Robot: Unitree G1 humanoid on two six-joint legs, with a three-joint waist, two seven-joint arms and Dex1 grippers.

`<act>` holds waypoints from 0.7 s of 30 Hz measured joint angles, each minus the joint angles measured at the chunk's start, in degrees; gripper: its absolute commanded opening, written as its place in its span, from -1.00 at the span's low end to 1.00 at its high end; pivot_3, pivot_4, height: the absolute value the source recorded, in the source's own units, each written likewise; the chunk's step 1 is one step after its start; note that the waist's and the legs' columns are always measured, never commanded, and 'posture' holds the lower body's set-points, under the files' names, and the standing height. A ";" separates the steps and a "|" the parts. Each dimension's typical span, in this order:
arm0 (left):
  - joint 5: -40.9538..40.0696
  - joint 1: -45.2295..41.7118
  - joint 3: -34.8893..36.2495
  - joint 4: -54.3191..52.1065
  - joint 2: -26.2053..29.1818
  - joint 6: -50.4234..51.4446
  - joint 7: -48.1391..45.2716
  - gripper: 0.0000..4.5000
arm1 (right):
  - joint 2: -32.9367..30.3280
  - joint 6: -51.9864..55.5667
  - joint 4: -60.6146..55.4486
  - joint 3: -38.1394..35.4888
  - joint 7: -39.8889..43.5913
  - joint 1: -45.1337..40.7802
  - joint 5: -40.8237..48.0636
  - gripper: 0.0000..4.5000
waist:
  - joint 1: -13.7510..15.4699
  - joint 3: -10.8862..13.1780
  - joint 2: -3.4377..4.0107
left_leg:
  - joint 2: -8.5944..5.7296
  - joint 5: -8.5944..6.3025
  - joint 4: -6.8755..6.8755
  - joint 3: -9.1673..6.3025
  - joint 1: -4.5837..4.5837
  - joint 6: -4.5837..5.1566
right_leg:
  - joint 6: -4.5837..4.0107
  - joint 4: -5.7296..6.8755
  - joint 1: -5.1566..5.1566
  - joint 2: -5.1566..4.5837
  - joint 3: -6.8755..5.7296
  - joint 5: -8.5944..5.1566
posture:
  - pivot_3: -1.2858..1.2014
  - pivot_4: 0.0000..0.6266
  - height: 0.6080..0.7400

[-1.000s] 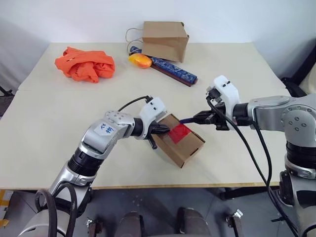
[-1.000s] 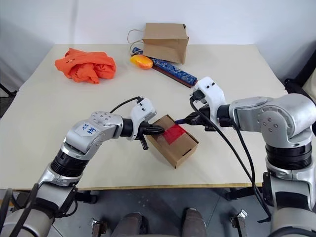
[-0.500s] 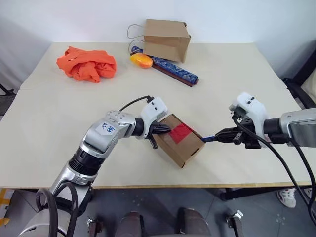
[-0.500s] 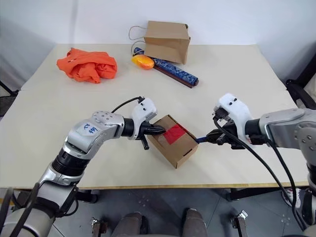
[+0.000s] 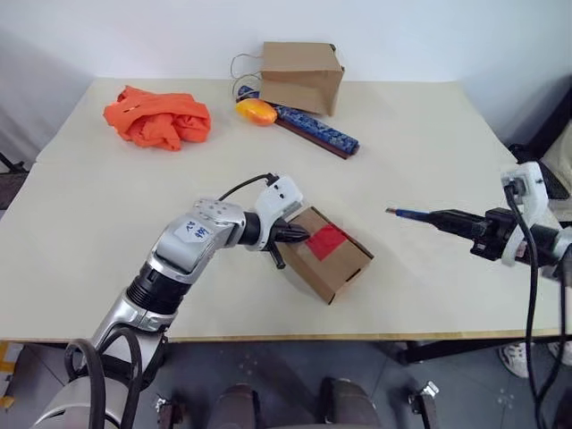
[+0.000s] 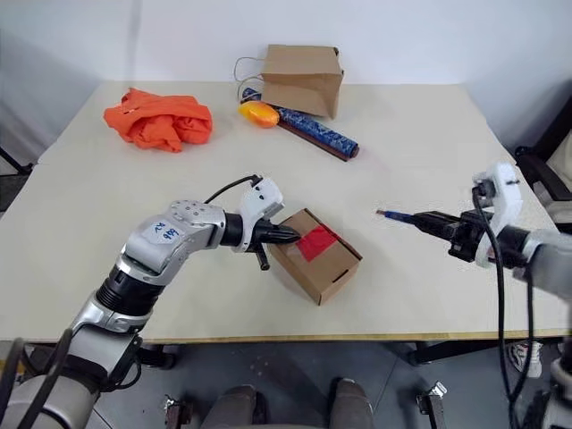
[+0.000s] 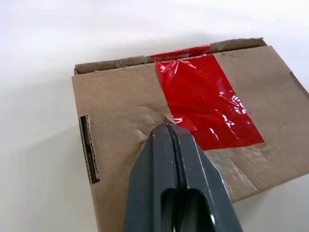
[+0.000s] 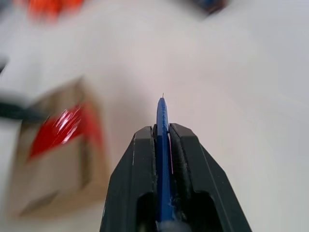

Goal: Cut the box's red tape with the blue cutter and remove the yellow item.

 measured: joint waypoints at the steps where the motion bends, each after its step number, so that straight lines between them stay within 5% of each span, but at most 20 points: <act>1: -0.02 0.44 0.82 0.66 -0.02 -1.27 -0.29 -1.00 | 2.45 -5.15 3.78 0.35 -0.04 1.91 -2.67 -0.94 | -0.03 0.02 0.05 | 0.00 0.01 -0.03 0.00 -0.01 -0.01 | 0.00 0.05 -0.01 0.01 -0.01 0.00 | 0.03 -0.52 1.00; 5: -0.08 1.44 3.86 1.76 0.32 -4.13 -1.09 -1.00 | 6.50 -15.13 10.18 1.70 1.64 4.55 -6.25 -0.94 | -0.48 0.40 0.80 | -0.01 0.01 -0.03 0.13 -0.04 -0.01 | 0.13 -0.06 -0.03 0.01 0.06 0.10 | 0.03 -0.52 1.00; 6: -0.13 1.45 4.29 2.43 0.31 -4.63 -1.35 -1.00 | 6.76 -16.45 11.01 1.98 1.77 4.38 -6.51 -0.62 | -0.57 0.40 0.81 | -0.01 0.01 -0.03 0.11 -0.02 -0.01 | 0.13 -0.04 -0.03 0.02 0.04 0.10 | 0.03 -0.52 1.00; 17: -4.01 -0.67 12.33 3.55 4.47 -1.78 -5.19 -1.00 | 5.93 -17.29 13.06 1.55 -0.19 4.85 -7.20 0.97 | -0.02 0.61 0.84 | 0.00 0.01 -0.06 0.12 -0.69 -0.05 | 0.24 -0.17 -0.68 0.04 -0.02 0.19 | 0.03 -0.52 1.00; 21: -6.67 1.91 14.19 -0.29 9.12 1.49 -7.41 -1.00 | 2.05 -16.67 8.02 1.48 0.35 6.93 -7.17 1.00 | -0.04 0.64 0.88 | 0.00 0.01 -0.06 0.11 -0.91 -0.06 | 0.27 -0.19 -0.88 0.04 -0.04 0.21 | 0.03 -0.52 1.00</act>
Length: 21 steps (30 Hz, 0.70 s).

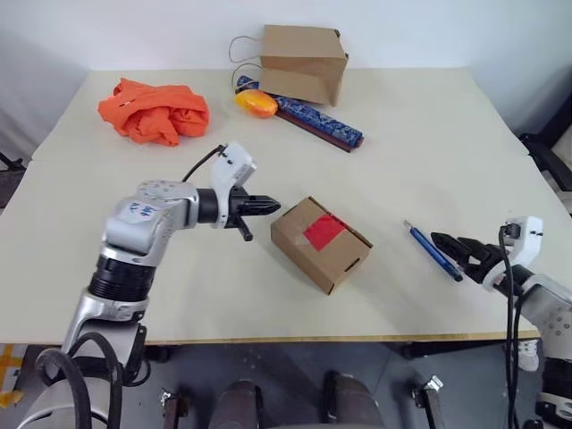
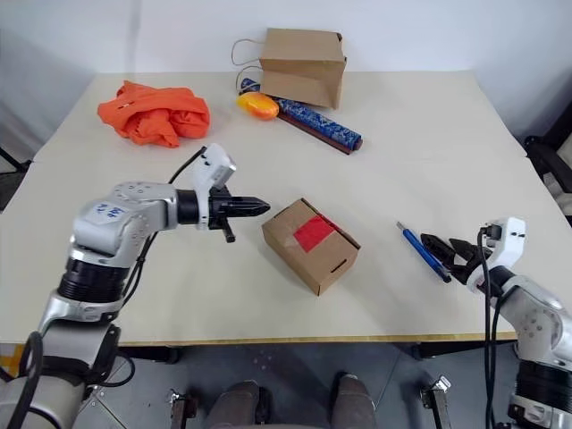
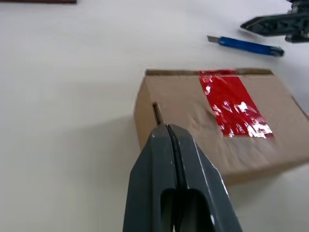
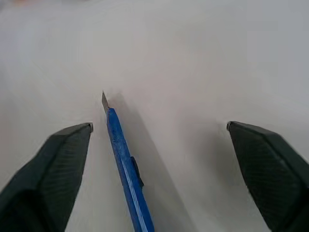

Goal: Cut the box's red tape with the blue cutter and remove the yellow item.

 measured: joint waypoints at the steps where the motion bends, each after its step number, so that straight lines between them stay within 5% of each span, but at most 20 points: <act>1: -0.29 0.94 0.29 -1.11 0.74 0.71 -0.28 -1.00 | -1.00 0.28 -1.30 0.13 0.38 0.11 -0.03 1.00 | -0.01 0.00 0.00 | 0.00 0.00 0.00 0.00 -0.01 0.00 | 0.00 -0.01 0.00 0.00 0.00 0.00 | 0.03 -0.52 1.00; 10: -4.75 12.54 -2.67 -10.18 6.88 6.65 -4.80 -1.00 | -11.25 2.24 -4.94 21.08 9.09 -16.90 -7.18 1.00 | -0.79 0.26 -0.07 | -0.01 0.01 0.09 -0.05 -0.06 0.01 | -0.03 -0.06 0.02 0.00 0.02 0.01 | 0.03 -0.52 1.00; 13: -4.39 13.66 -3.35 -10.36 4.61 6.62 -2.43 -1.00 | -9.79 0.85 2.18 31.52 12.08 -24.68 -13.64 0.73 | -0.61 0.27 -0.08 | -0.03 0.00 0.10 0.00 -0.08 0.02 | 0.01 -0.10 0.01 -0.02 0.03 0.04 | 0.03 -0.52 1.00; 21: -1.05 14.99 -3.77 -9.26 -3.36 3.40 7.71 -1.00 | -3.18 -4.84 11.03 43.35 20.16 -33.07 -22.18 -0.48 | -0.19 0.28 -0.10 | -0.03 0.00 0.05 -0.01 -0.16 0.00 | 0.09 -0.08 -0.09 -0.02 -0.09 0.08 | 0.03 -0.52 1.00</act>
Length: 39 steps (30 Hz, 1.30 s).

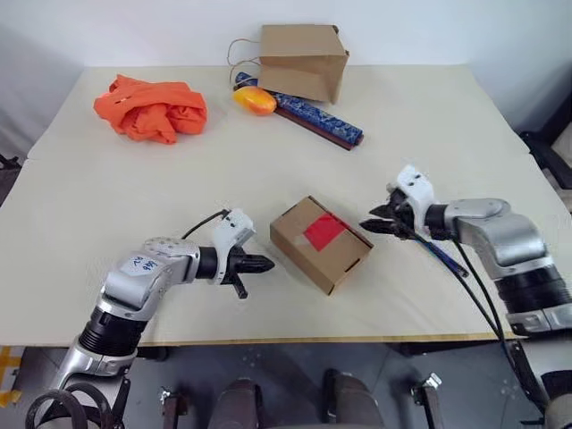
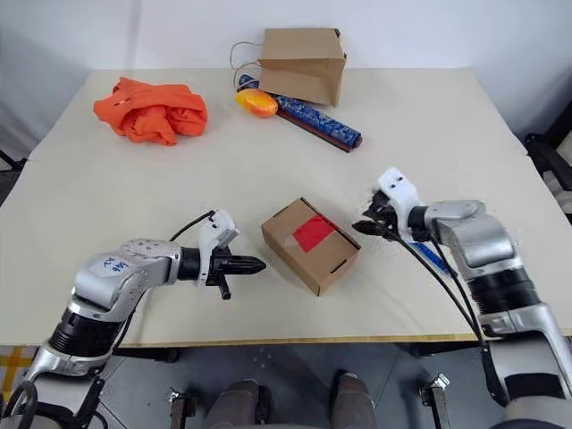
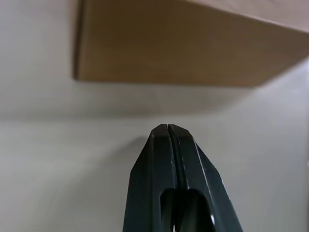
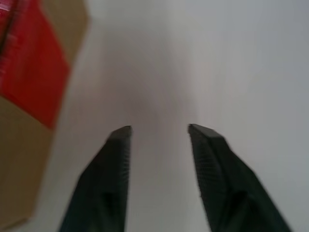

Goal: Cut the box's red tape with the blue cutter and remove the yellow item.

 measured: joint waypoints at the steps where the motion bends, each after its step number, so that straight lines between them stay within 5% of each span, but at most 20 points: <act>1: 0.02 0.00 0.01 0.00 -0.89 -0.14 0.86 -1.00 | 0.60 -0.49 -0.01 0.86 1.00 -0.67 -0.42 -0.66 | -0.03 0.00 0.00 | 0.00 0.00 0.00 0.00 0.01 0.00 | 0.00 0.02 0.00 0.00 0.00 0.00 | 0.03 -0.52 1.00; 4: 0.17 0.00 0.45 0.38 -2.11 -0.52 2.93 -1.00 | 0.84 -0.83 -0.23 1.61 3.44 -1.10 -1.12 -0.98 | 0.22 0.00 0.00 | 0.00 0.00 0.02 -0.02 0.01 -0.01 | 0.02 0.02 0.02 -0.01 -0.02 0.01 | 0.03 -0.52 1.00; 9: 1.37 -1.15 2.42 3.64 -5.00 -2.66 6.82 -1.00 | 2.13 3.58 -7.49 3.70 7.43 -1.05 -0.77 -0.98 | 0.05 0.00 0.00 | 0.00 0.01 0.03 -0.01 0.03 -0.01 | 0.03 0.06 0.01 0.00 -0.03 0.02 | 0.03 -0.52 1.00; 20: 1.82 -1.77 4.67 4.17 1.56 -1.41 5.23 -1.00 | 9.15 10.51 -13.63 5.63 4.60 0.02 -0.96 -0.98 | -0.79 0.00 0.00 | 0.00 0.00 0.03 -0.02 0.04 -0.03 | 0.04 0.10 0.02 -0.01 -0.03 0.03 | 0.03 -0.52 1.00; 28: 2.13 -2.74 4.43 5.78 3.26 -2.94 3.21 -1.00 | 8.61 11.52 -14.62 5.59 3.02 0.15 -1.70 -0.98 | -1.31 0.00 0.00 | 0.00 0.00 0.01 -0.02 0.05 -0.04 | 0.04 0.13 0.00 -0.01 -0.03 0.03 | 0.03 -0.52 1.00; 31: 2.36 -2.73 5.41 6.83 6.11 -5.52 1.53 -1.00 | 4.70 11.41 -15.75 2.75 2.04 0.15 -2.19 -0.73 | -1.23 0.00 0.00 | 0.00 0.00 0.01 -0.02 0.04 -0.05 | 0.04 0.12 -0.01 -0.01 -0.03 0.03 | 0.03 -0.52 1.00; 39: -0.27 -6.53 9.15 9.75 8.72 -10.48 -5.76 -1.00 | 3.04 17.85 -22.71 -6.16 -0.70 -1.10 1.96 0.41 | -1.26 0.00 0.00 | 0.00 0.00 -0.01 -0.02 0.05 -0.05 | 0.05 0.15 -0.01 -0.01 -0.03 0.03 | 0.03 -0.52 1.00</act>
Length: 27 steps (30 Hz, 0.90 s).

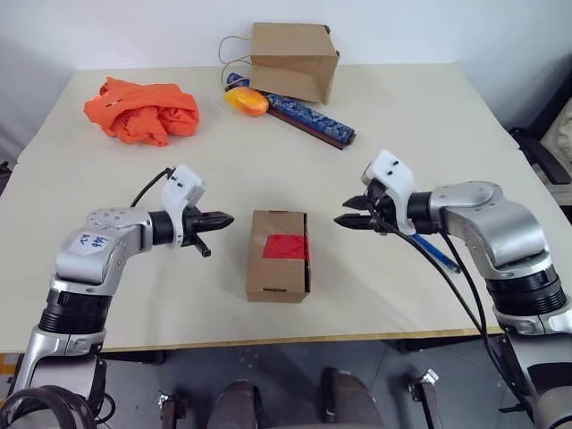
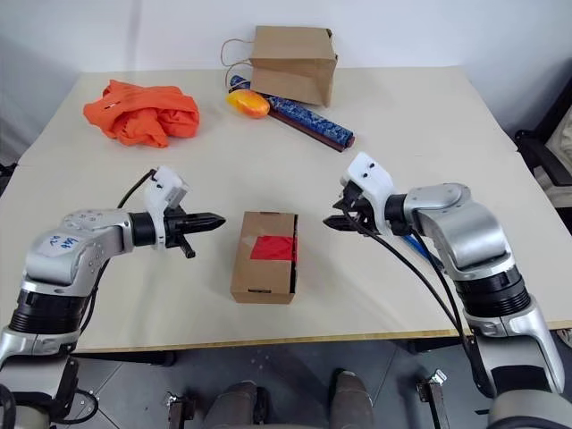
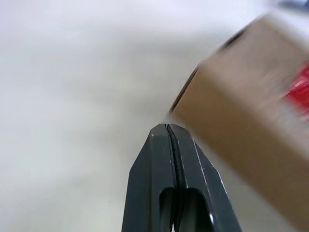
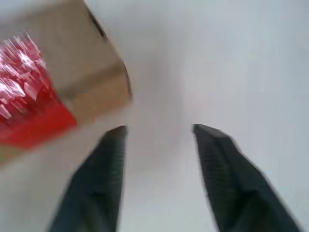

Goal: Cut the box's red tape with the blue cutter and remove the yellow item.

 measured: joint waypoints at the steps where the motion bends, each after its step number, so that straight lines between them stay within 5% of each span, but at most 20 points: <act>1: -0.88 -0.99 0.54 0.07 -0.95 -0.21 -0.74 -1.00 | 0.86 1.62 -1.37 -0.64 -0.69 -0.14 1.17 0.56 | 0.04 0.00 0.00 | 0.00 0.00 0.01 0.00 0.00 0.00 | 0.00 0.01 0.01 0.00 0.00 0.00 | 0.03 -0.52 1.00; 4: -2.43 -3.85 0.84 0.23 -3.25 -0.59 -2.16 -1.00 | 4.05 5.60 -4.51 -1.65 -2.62 -0.21 4.00 0.99 | 0.08 0.00 -0.01 | 0.00 0.00 0.04 0.00 -0.01 0.00 | 0.01 0.04 0.00 0.00 0.00 0.01 | 0.03 -0.52 1.00; 20: 3.54 -5.53 -10.79 4.97 -6.09 -8.32 -8.61 -1.00 | 3.92 4.42 -6.49 5.18 -6.18 4.77 4.56 0.99 | -0.08 0.00 -0.02 | 0.00 0.00 0.02 0.00 0.03 0.00 | 0.02 0.06 0.00 0.00 0.00 0.01 | 0.03 -0.52 1.00; 27: 4.37 -4.87 -10.43 5.03 -5.36 -9.44 -10.06 -1.00 | -8.54 -1.51 -5.97 14.40 -2.40 7.55 -2.59 0.99 | 0.72 -0.14 -0.26 | -0.01 -0.02 0.08 0.00 0.06 0.04 | 0.03 -0.07 0.13 -0.01 0.00 0.02 | 0.03 -0.52 1.00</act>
